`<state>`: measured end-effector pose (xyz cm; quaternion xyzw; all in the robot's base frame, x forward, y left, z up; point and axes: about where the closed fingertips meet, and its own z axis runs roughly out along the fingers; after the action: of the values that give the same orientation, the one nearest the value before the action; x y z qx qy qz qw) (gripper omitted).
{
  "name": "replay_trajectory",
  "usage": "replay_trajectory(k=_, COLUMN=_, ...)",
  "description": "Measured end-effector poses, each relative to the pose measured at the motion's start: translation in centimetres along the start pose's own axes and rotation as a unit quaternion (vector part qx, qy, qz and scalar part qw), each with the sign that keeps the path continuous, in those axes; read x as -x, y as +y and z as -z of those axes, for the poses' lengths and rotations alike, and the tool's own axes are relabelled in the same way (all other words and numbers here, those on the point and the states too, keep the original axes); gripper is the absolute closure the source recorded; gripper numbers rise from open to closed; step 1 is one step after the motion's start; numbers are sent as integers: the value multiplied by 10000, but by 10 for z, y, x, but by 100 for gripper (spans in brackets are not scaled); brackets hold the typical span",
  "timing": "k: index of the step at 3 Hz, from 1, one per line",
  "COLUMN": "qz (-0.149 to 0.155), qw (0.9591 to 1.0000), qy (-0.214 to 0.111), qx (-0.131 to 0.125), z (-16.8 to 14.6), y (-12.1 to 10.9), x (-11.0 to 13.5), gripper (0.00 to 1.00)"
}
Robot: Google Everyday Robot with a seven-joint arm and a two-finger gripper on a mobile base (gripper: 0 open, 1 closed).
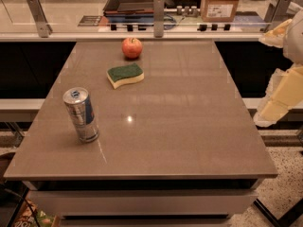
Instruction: Move redbull can near apple
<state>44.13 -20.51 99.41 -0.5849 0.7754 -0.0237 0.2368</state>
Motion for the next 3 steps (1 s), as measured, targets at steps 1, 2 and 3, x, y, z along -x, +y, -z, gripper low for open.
replay_trajectory(k=1, qz=-190, qw=9961, qy=-866, qx=-22, z=-22, y=-2, x=24, gripper=0)
replay_trajectory(k=2, qz=-205, qw=9856, qy=-1673, qx=127, z=-55, y=-2, x=62, gripper=0)
replay_trajectory(k=3, qz=-64, qw=9715, qy=-2323, qx=476, z=-85, y=4, x=101, gripper=0)
